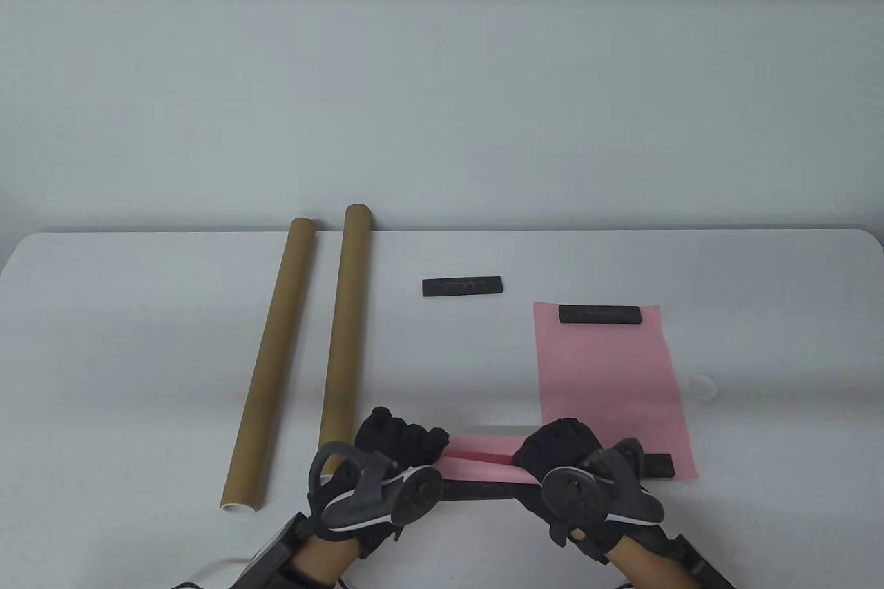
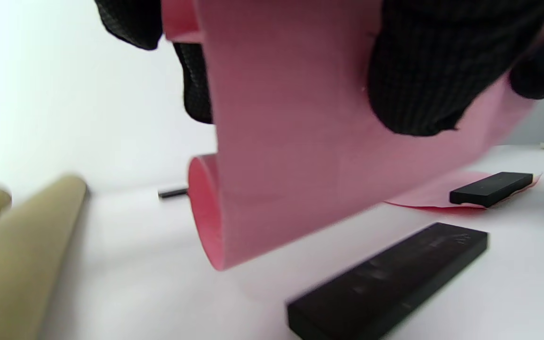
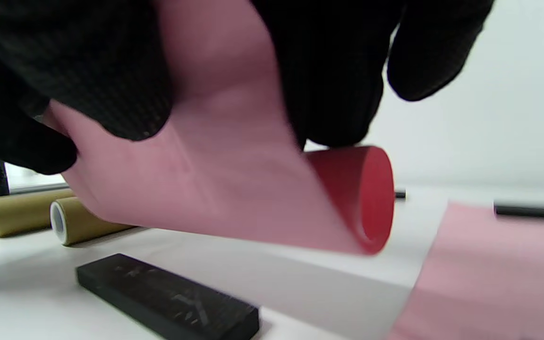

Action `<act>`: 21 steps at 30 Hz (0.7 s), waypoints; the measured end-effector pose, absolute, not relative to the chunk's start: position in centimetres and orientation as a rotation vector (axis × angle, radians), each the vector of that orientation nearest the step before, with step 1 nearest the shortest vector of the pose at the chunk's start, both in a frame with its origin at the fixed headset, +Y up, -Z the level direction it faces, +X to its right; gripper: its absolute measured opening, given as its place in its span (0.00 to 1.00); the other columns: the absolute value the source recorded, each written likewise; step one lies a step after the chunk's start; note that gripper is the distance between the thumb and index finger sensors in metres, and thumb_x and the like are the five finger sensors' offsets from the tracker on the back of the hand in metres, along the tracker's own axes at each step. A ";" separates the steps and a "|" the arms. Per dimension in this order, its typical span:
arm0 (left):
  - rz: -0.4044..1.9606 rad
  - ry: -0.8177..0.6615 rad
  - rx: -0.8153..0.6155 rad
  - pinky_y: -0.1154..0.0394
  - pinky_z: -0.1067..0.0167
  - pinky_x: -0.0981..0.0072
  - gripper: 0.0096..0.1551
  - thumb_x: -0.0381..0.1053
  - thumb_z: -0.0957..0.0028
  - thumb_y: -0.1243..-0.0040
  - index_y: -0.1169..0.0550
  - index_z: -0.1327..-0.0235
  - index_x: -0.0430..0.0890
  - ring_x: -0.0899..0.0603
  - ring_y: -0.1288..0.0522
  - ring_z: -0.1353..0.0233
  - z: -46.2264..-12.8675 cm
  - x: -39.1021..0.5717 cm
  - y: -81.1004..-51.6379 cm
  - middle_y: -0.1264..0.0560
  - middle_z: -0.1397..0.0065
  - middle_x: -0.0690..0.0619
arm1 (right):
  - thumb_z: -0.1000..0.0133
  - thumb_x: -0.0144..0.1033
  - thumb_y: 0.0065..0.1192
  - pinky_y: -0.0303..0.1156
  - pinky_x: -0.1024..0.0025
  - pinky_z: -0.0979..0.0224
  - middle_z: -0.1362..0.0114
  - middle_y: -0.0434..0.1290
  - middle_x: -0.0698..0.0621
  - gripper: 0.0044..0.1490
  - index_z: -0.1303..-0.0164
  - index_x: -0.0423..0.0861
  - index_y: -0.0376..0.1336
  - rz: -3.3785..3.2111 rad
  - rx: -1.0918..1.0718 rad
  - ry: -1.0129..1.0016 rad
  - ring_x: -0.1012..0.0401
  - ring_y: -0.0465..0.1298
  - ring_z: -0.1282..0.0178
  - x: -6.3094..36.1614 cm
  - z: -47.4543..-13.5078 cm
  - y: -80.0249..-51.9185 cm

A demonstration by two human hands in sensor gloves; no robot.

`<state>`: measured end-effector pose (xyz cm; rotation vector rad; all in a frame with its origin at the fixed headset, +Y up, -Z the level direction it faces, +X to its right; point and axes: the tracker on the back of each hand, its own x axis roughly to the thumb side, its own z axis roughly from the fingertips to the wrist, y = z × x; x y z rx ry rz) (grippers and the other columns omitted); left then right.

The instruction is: Roll up papers and store in mailing tubes

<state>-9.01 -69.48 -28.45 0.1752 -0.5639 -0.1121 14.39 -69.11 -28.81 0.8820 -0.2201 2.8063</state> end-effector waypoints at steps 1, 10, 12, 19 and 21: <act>-0.122 -0.573 0.198 0.32 0.26 0.44 0.41 0.67 0.66 0.27 0.26 0.37 0.57 0.50 0.16 0.39 -28.3 -8.9 -69.3 0.18 0.43 0.60 | 0.50 0.54 0.76 0.72 0.34 0.33 0.46 0.85 0.45 0.25 0.57 0.46 0.80 2.761 0.869 -0.150 0.43 0.84 0.41 14.6 -29.0 -69.2; 0.035 -0.546 0.040 0.28 0.29 0.48 0.25 0.66 0.63 0.30 0.16 0.53 0.59 0.54 0.12 0.55 -29.4 -9.6 -70.1 0.13 0.60 0.63 | 0.54 0.57 0.79 0.66 0.31 0.27 0.26 0.73 0.43 0.43 0.33 0.45 0.69 2.865 1.056 -0.532 0.39 0.72 0.25 14.0 -27.5 -68.5; 0.095 -0.551 -0.012 0.28 0.29 0.47 0.24 0.67 0.62 0.31 0.16 0.55 0.59 0.53 0.11 0.56 -29.6 -9.7 -70.3 0.13 0.61 0.62 | 0.53 0.53 0.79 0.67 0.32 0.26 0.28 0.75 0.45 0.38 0.36 0.47 0.71 2.885 1.070 -0.560 0.40 0.74 0.26 13.8 -27.3 -68.5; -0.021 -0.570 0.093 0.32 0.26 0.44 0.37 0.68 0.64 0.30 0.24 0.39 0.58 0.49 0.16 0.39 -28.9 -9.2 -70.1 0.17 0.43 0.59 | 0.51 0.56 0.75 0.72 0.34 0.31 0.45 0.85 0.47 0.25 0.57 0.48 0.80 2.828 1.026 -0.347 0.44 0.83 0.39 14.3 -28.2 -68.7; -0.087 -0.586 0.171 0.33 0.26 0.43 0.41 0.68 0.65 0.29 0.27 0.36 0.58 0.48 0.18 0.36 -28.5 -9.0 -69.7 0.19 0.40 0.59 | 0.51 0.59 0.73 0.73 0.35 0.32 0.48 0.87 0.47 0.27 0.61 0.48 0.81 2.811 1.021 -0.279 0.44 0.85 0.41 14.4 -28.4 -68.7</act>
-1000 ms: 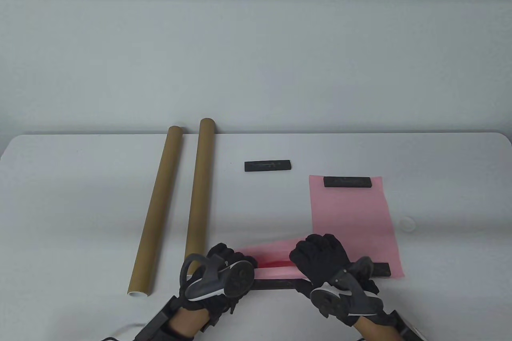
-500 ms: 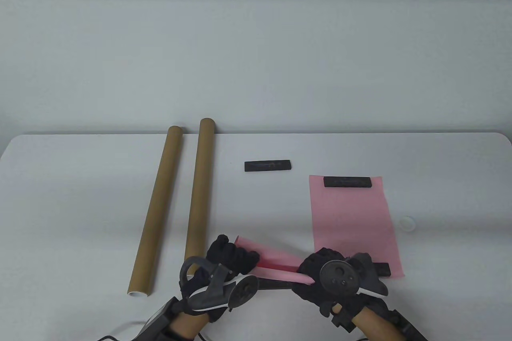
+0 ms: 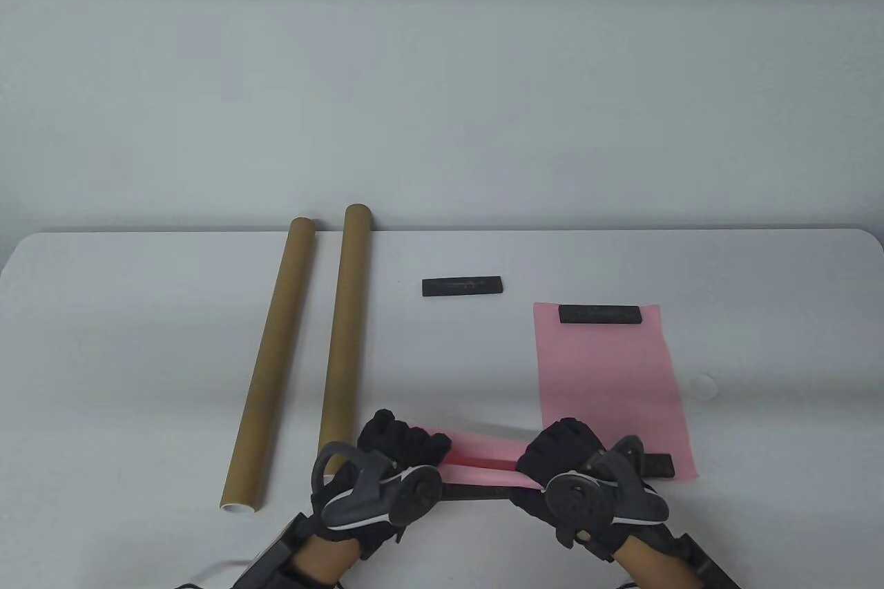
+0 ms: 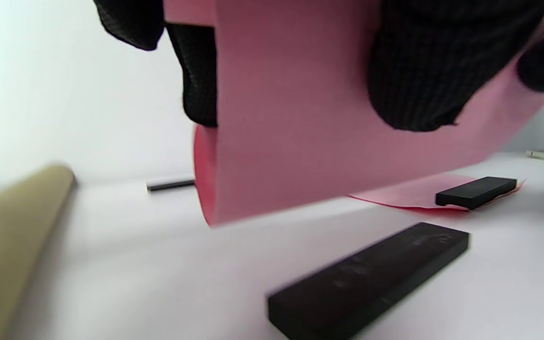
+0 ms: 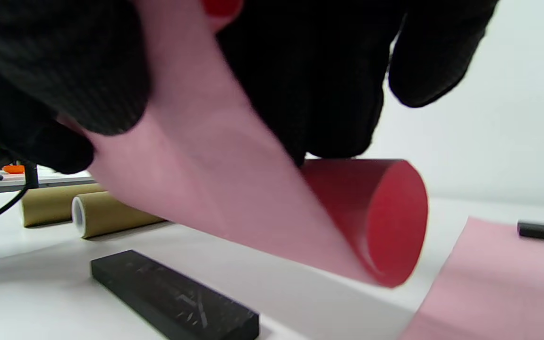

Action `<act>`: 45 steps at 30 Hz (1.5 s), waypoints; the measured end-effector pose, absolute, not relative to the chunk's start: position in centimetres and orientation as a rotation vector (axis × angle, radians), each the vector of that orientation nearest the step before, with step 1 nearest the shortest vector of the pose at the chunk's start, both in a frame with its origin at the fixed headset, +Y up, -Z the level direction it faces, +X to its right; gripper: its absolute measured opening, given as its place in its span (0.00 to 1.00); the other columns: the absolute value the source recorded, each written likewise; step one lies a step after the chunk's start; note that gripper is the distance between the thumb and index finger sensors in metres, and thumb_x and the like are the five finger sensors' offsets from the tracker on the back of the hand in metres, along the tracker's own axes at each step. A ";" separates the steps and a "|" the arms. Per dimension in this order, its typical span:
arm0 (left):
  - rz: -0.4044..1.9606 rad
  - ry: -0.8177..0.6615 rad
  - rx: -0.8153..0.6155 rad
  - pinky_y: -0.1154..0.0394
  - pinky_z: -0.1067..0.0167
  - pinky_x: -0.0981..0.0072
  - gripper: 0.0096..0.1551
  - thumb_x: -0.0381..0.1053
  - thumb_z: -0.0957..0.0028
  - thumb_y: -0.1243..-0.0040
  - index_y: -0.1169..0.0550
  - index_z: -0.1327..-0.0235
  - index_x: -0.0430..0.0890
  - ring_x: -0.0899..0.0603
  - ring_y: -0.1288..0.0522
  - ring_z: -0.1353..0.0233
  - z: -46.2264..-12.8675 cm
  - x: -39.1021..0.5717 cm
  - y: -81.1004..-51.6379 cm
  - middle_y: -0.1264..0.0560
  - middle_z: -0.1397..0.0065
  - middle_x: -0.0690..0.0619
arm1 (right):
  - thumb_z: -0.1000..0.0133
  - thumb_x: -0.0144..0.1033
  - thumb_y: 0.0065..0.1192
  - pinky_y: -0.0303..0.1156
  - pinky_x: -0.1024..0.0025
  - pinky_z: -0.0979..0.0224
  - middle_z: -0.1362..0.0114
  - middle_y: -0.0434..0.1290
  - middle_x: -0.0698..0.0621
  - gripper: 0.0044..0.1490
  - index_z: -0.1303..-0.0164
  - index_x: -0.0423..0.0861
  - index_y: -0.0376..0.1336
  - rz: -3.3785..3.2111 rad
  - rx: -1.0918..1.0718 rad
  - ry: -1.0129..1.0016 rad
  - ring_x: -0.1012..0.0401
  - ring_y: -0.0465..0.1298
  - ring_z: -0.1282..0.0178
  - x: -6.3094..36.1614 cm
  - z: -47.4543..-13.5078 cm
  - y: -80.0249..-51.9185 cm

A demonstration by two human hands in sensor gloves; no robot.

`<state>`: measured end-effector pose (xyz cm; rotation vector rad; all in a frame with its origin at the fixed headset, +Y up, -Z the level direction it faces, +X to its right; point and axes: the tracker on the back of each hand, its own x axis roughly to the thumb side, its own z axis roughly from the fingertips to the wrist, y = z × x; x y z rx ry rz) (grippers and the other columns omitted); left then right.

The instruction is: Roll up papers and store in mailing tubes

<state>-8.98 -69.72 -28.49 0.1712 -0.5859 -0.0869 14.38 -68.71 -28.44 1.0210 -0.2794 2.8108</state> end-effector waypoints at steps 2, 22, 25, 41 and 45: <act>-0.112 -0.596 0.223 0.33 0.27 0.44 0.40 0.66 0.65 0.27 0.26 0.37 0.58 0.49 0.17 0.38 -28.2 -8.8 -69.4 0.19 0.41 0.59 | 0.51 0.61 0.71 0.74 0.35 0.33 0.50 0.88 0.47 0.28 0.64 0.47 0.82 2.795 1.018 -0.254 0.44 0.85 0.44 14.5 -28.5 -68.7; -0.085 -0.564 0.210 0.33 0.27 0.43 0.41 0.67 0.65 0.27 0.26 0.37 0.58 0.48 0.18 0.36 -28.6 -9.2 -69.6 0.20 0.39 0.58 | 0.51 0.60 0.72 0.72 0.34 0.31 0.45 0.85 0.46 0.29 0.57 0.46 0.80 2.815 0.967 -0.258 0.41 0.82 0.37 14.9 -28.9 -69.0; -0.093 -0.567 0.244 0.31 0.27 0.45 0.34 0.65 0.64 0.26 0.23 0.42 0.59 0.51 0.15 0.42 -28.3 -9.0 -69.2 0.17 0.47 0.61 | 0.51 0.64 0.69 0.72 0.34 0.32 0.45 0.85 0.45 0.34 0.57 0.45 0.81 2.782 0.957 -0.193 0.41 0.82 0.36 15.0 -29.1 -69.2; -0.064 -0.548 0.197 0.32 0.27 0.44 0.39 0.69 0.65 0.29 0.25 0.38 0.58 0.48 0.17 0.37 -28.7 -9.4 -69.4 0.19 0.40 0.59 | 0.50 0.58 0.72 0.73 0.36 0.31 0.44 0.85 0.47 0.28 0.54 0.47 0.79 2.838 0.997 -0.298 0.43 0.83 0.38 14.8 -28.8 -69.0; -0.073 -0.556 0.218 0.31 0.27 0.45 0.31 0.64 0.63 0.27 0.21 0.45 0.60 0.51 0.14 0.43 -28.2 -9.1 -68.9 0.16 0.48 0.61 | 0.51 0.63 0.69 0.74 0.36 0.33 0.46 0.86 0.46 0.32 0.57 0.46 0.80 2.790 0.985 -0.191 0.43 0.84 0.40 15.0 -28.9 -69.1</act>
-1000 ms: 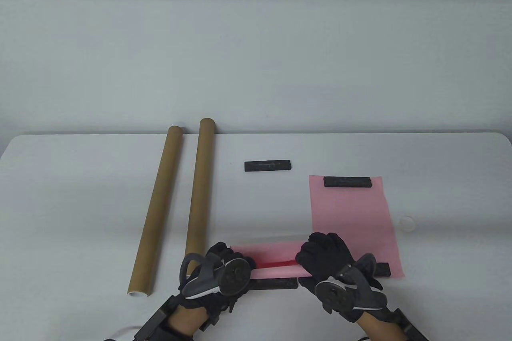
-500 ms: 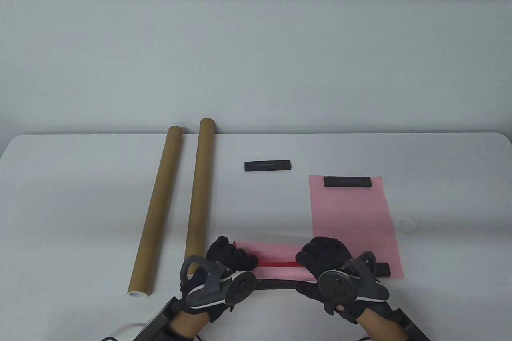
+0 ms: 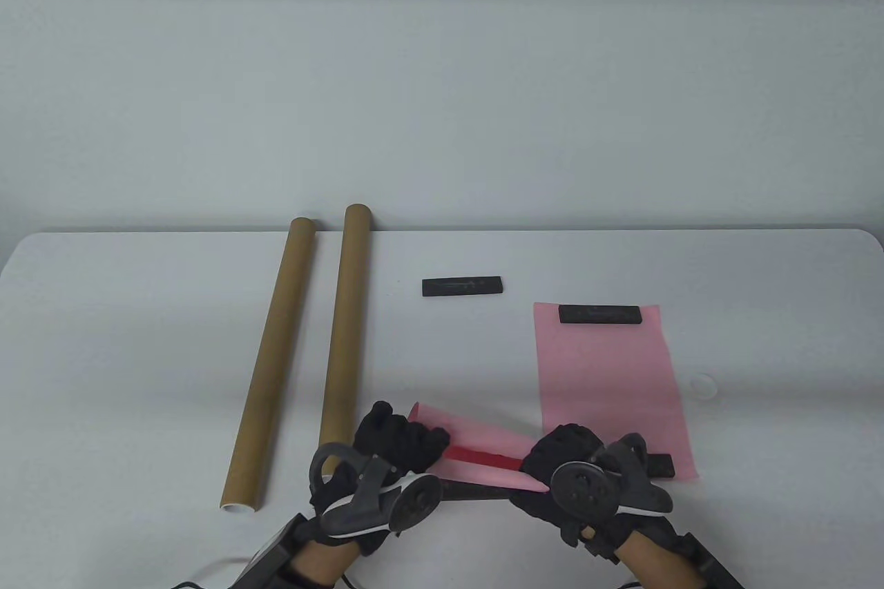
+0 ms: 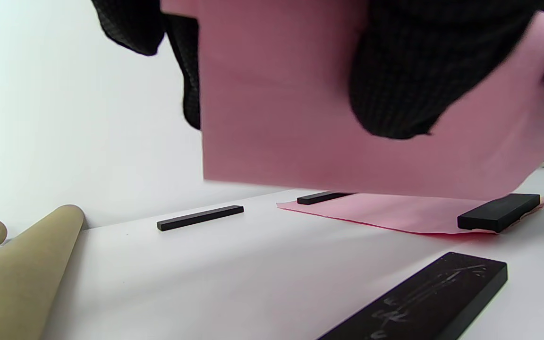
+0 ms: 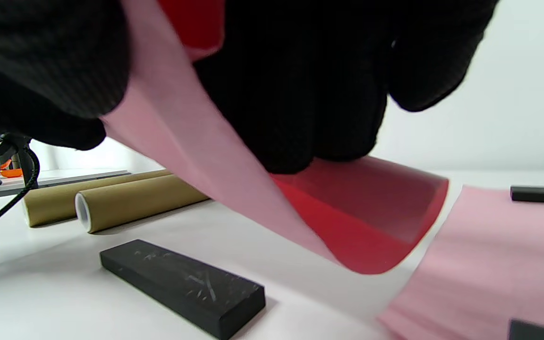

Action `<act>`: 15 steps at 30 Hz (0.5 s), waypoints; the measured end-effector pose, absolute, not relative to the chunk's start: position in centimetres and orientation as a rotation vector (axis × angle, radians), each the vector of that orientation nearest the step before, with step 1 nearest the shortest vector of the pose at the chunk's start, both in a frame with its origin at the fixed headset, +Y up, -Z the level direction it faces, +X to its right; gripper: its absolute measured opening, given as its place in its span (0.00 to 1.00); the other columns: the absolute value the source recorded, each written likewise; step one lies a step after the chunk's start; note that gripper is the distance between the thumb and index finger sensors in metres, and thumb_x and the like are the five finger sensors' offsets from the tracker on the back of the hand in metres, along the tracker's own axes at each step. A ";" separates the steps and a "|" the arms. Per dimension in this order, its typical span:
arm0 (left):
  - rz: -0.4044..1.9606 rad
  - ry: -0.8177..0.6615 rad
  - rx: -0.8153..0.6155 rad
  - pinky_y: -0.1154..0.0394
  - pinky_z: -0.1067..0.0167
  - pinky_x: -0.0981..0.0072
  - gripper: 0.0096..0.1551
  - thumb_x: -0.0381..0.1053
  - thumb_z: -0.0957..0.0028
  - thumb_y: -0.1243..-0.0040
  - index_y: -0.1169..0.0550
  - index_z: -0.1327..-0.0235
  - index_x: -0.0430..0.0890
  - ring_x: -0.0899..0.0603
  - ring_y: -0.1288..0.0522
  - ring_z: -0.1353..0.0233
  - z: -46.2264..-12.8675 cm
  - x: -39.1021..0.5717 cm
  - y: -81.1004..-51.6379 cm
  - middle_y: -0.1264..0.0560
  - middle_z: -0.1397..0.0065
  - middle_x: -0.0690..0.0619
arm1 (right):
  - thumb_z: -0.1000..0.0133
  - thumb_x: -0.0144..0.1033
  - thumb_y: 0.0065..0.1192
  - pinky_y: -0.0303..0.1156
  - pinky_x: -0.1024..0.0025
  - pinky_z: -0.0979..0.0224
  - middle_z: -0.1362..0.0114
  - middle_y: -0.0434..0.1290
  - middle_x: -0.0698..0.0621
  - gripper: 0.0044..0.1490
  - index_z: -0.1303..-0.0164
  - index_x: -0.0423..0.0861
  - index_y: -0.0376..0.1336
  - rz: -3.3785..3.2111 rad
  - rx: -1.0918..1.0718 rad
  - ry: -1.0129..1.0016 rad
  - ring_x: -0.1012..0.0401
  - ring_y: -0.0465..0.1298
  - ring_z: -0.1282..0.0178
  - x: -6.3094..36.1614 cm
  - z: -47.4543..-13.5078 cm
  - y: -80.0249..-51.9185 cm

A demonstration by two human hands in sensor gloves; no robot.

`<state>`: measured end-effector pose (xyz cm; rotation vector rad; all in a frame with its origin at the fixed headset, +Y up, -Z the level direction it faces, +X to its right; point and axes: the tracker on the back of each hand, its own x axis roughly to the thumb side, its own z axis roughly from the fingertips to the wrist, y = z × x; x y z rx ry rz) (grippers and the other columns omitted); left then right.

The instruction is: Roll up papers and store in mailing tubes

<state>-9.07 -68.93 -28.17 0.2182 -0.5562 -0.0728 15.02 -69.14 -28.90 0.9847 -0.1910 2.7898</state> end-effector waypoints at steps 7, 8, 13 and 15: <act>0.006 -0.541 0.119 0.29 0.28 0.45 0.24 0.66 0.61 0.31 0.16 0.53 0.59 0.52 0.12 0.53 -29.0 -9.7 -69.3 0.13 0.58 0.61 | 0.53 0.53 0.78 0.66 0.31 0.27 0.26 0.72 0.43 0.41 0.33 0.45 0.69 2.880 1.045 -0.578 0.36 0.70 0.23 14.9 -27.6 -68.4; 0.008 -0.543 0.113 0.29 0.28 0.45 0.24 0.66 0.61 0.32 0.16 0.53 0.59 0.52 0.12 0.52 -29.0 -9.8 -69.4 0.13 0.57 0.61 | 0.52 0.52 0.78 0.66 0.31 0.27 0.27 0.74 0.43 0.38 0.35 0.45 0.71 2.890 1.038 -0.574 0.37 0.70 0.23 14.8 -27.5 -68.2; 0.002 -0.534 0.129 0.30 0.27 0.45 0.27 0.67 0.61 0.33 0.18 0.49 0.60 0.51 0.13 0.47 -29.0 -10.0 -69.3 0.14 0.52 0.61 | 0.51 0.53 0.75 0.70 0.35 0.29 0.37 0.81 0.46 0.29 0.47 0.47 0.76 2.873 1.014 -0.548 0.41 0.78 0.30 14.7 -27.5 -67.9; -0.024 -0.539 0.173 0.32 0.27 0.44 0.35 0.68 0.63 0.32 0.22 0.41 0.59 0.49 0.15 0.39 -28.8 -9.9 -69.2 0.17 0.43 0.59 | 0.51 0.57 0.73 0.71 0.35 0.31 0.41 0.83 0.46 0.29 0.51 0.47 0.78 2.839 1.007 -0.476 0.41 0.80 0.33 14.8 -27.7 -68.0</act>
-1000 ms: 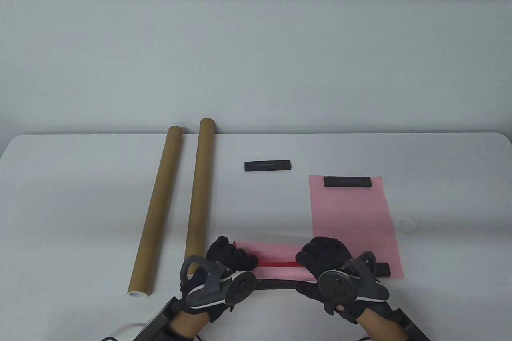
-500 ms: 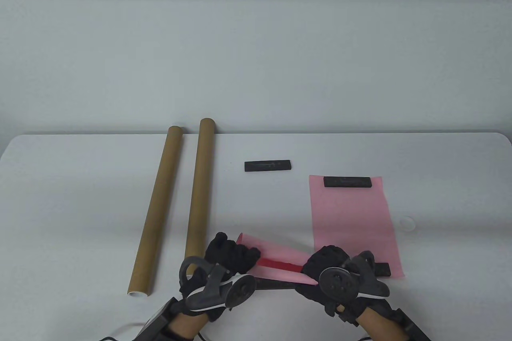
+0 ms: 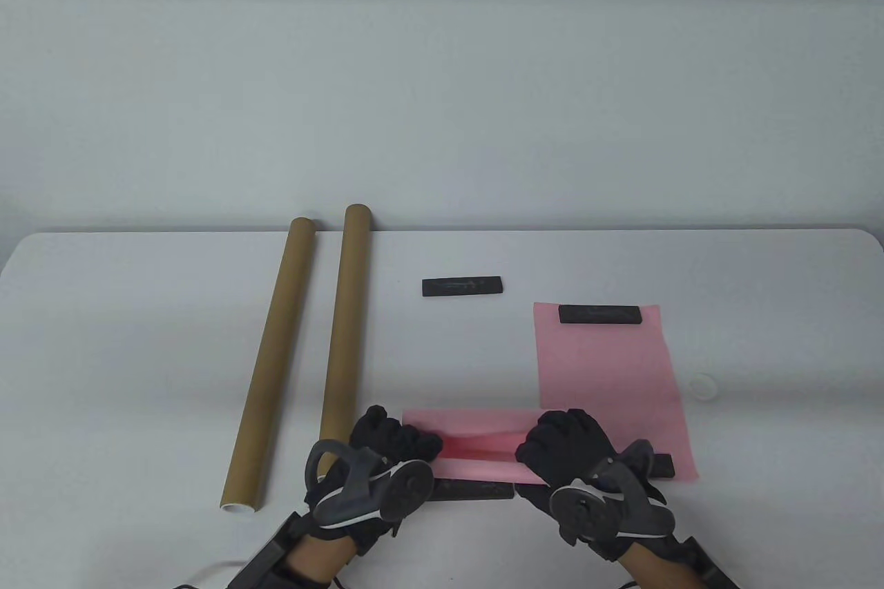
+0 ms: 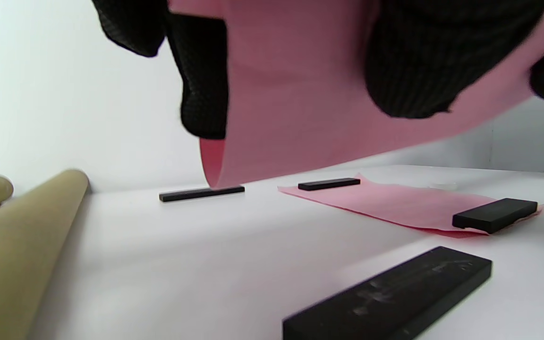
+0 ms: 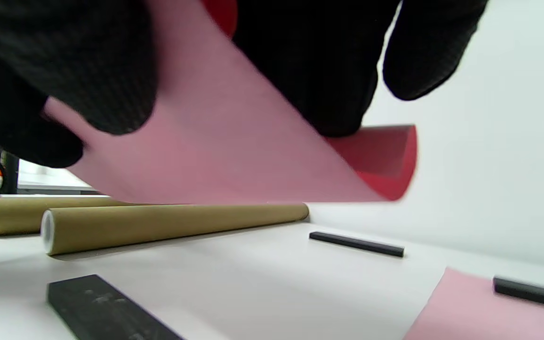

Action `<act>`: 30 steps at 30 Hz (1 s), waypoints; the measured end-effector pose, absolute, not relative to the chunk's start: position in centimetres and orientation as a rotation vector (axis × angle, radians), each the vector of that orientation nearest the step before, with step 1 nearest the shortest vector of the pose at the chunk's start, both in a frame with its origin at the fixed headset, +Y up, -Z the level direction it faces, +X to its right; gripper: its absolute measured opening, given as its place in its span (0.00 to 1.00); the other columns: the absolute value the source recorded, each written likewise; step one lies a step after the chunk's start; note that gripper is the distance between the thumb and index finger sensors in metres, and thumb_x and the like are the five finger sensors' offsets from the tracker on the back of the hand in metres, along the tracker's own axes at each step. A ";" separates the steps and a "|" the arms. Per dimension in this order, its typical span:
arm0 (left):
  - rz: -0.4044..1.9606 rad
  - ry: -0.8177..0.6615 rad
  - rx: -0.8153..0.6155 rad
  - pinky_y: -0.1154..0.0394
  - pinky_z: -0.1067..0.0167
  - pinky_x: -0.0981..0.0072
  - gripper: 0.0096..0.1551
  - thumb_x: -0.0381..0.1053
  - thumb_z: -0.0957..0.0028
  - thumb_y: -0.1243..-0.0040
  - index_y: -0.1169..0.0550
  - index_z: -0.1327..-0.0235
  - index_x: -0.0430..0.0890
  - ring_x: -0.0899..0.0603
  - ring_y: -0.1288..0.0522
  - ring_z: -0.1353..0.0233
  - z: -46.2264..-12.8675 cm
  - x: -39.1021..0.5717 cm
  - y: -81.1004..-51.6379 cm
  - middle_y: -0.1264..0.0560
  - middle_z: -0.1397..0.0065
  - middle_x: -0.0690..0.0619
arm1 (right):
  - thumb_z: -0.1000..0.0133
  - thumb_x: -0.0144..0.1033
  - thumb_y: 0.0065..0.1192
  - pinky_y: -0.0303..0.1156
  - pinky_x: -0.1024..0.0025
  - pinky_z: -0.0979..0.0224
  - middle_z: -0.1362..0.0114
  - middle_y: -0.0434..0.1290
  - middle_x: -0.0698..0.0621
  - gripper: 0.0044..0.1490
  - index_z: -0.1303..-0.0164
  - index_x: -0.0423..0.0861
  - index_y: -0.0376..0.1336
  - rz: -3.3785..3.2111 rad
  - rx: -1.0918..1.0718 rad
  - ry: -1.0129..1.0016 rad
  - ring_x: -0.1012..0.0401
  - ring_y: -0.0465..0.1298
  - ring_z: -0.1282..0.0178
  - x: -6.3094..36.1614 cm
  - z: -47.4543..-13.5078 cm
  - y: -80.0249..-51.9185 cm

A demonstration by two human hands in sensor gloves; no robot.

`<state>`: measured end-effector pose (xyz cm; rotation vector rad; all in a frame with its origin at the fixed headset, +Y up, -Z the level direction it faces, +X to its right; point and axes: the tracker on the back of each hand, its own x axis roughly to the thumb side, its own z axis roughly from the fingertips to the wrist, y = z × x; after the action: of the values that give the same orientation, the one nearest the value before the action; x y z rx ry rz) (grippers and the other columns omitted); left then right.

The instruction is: Roll up papers and store in mailing tubes

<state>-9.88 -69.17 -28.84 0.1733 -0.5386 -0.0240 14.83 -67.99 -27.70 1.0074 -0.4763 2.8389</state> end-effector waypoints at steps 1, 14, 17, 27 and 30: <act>-0.045 -0.545 0.205 0.32 0.26 0.44 0.37 0.68 0.63 0.31 0.24 0.39 0.59 0.48 0.17 0.37 -28.7 -9.8 -69.0 0.18 0.40 0.59 | 0.51 0.59 0.72 0.72 0.35 0.31 0.43 0.84 0.46 0.30 0.54 0.47 0.79 2.811 1.005 -0.418 0.42 0.81 0.35 14.9 -27.9 -68.1; 0.014 -0.554 0.137 0.30 0.27 0.45 0.27 0.71 0.63 0.37 0.15 0.56 0.60 0.53 0.12 0.54 -29.2 -10.5 -69.3 0.13 0.60 0.62 | 0.49 0.49 0.74 0.66 0.32 0.26 0.25 0.72 0.43 0.37 0.32 0.45 0.69 2.783 1.076 -0.465 0.38 0.70 0.23 14.8 -27.6 -68.3; -0.002 -0.559 0.140 0.30 0.27 0.45 0.28 0.71 0.63 0.37 0.16 0.53 0.60 0.52 0.12 0.51 -29.1 -10.5 -69.3 0.13 0.56 0.61 | 0.49 0.50 0.73 0.68 0.33 0.27 0.30 0.76 0.44 0.32 0.38 0.46 0.72 2.795 1.071 -0.429 0.39 0.74 0.26 14.7 -27.8 -68.3; -0.033 -0.581 0.193 0.33 0.26 0.44 0.31 0.68 0.64 0.30 0.19 0.47 0.60 0.52 0.13 0.48 -28.5 -10.1 -68.7 0.15 0.53 0.62 | 0.51 0.66 0.63 0.73 0.32 0.34 0.42 0.84 0.43 0.39 0.53 0.44 0.80 2.718 0.989 -0.305 0.40 0.81 0.36 15.3 -28.5 -68.7; -0.001 -0.575 0.146 0.31 0.27 0.45 0.28 0.70 0.64 0.33 0.16 0.52 0.59 0.53 0.12 0.54 -28.8 -10.3 -69.0 0.13 0.59 0.62 | 0.52 0.62 0.72 0.69 0.29 0.29 0.25 0.72 0.42 0.45 0.31 0.44 0.69 2.772 1.051 -0.407 0.36 0.72 0.24 15.0 -28.0 -68.5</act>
<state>-10.26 -69.01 -28.84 0.1463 -0.5748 -0.0013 14.98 -68.45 -27.98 1.0506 -0.4066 2.7722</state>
